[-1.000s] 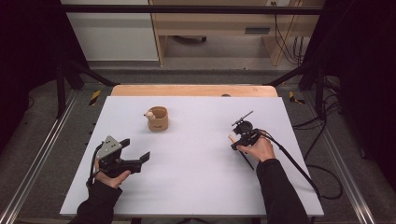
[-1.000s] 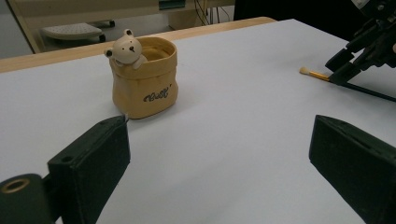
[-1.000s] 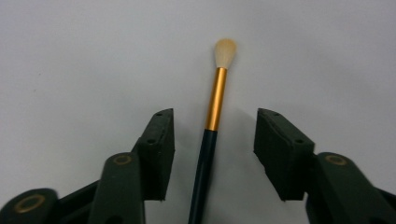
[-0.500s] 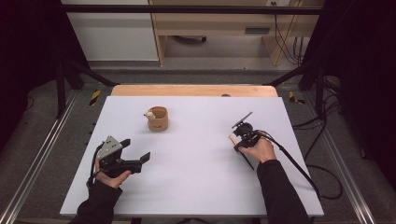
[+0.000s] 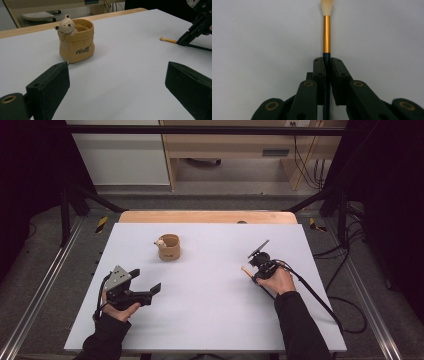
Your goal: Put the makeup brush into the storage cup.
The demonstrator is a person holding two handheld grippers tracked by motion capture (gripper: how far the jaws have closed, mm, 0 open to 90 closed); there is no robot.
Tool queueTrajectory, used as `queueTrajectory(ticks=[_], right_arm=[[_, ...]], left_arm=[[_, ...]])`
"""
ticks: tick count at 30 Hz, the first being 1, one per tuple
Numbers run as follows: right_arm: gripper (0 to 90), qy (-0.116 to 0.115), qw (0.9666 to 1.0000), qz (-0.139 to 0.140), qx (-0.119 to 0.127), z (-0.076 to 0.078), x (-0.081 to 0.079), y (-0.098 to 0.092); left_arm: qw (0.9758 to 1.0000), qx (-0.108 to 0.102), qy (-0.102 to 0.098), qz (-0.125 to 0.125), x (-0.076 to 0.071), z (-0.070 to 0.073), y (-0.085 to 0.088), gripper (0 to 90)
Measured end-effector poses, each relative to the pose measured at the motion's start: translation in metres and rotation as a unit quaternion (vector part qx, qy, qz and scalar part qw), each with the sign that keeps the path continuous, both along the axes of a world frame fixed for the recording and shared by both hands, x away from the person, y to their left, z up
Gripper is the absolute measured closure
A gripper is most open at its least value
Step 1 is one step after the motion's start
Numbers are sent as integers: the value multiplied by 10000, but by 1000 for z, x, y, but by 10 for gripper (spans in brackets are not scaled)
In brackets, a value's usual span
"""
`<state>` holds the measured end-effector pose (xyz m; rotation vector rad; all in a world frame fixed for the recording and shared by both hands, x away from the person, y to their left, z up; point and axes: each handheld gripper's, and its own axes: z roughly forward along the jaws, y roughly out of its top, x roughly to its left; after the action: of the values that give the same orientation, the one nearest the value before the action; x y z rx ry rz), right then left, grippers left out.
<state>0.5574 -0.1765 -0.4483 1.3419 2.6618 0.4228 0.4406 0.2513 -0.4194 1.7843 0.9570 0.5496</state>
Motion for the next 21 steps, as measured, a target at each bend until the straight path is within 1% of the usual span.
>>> queueTrajectory(ticks=[9,11,14,18,21], right_arm=[[834,-15,10000,7,-58,0,0,1],[835,24,10000,16,-15,1,0,0],[835,29,10000,0,-13,1,1,0],[835,57,10000,29,52,3,1,-2],[835,39,9998,6,170,10,-1,-5]], left_arm=[[10000,9,12,-2,0,0,0,53],[10000,16,16,0,1,-1,0,53],[10000,19,16,1,1,-1,0,53],[10000,15,17,2,1,0,0,53],[10000,4,17,4,1,0,0,53]])
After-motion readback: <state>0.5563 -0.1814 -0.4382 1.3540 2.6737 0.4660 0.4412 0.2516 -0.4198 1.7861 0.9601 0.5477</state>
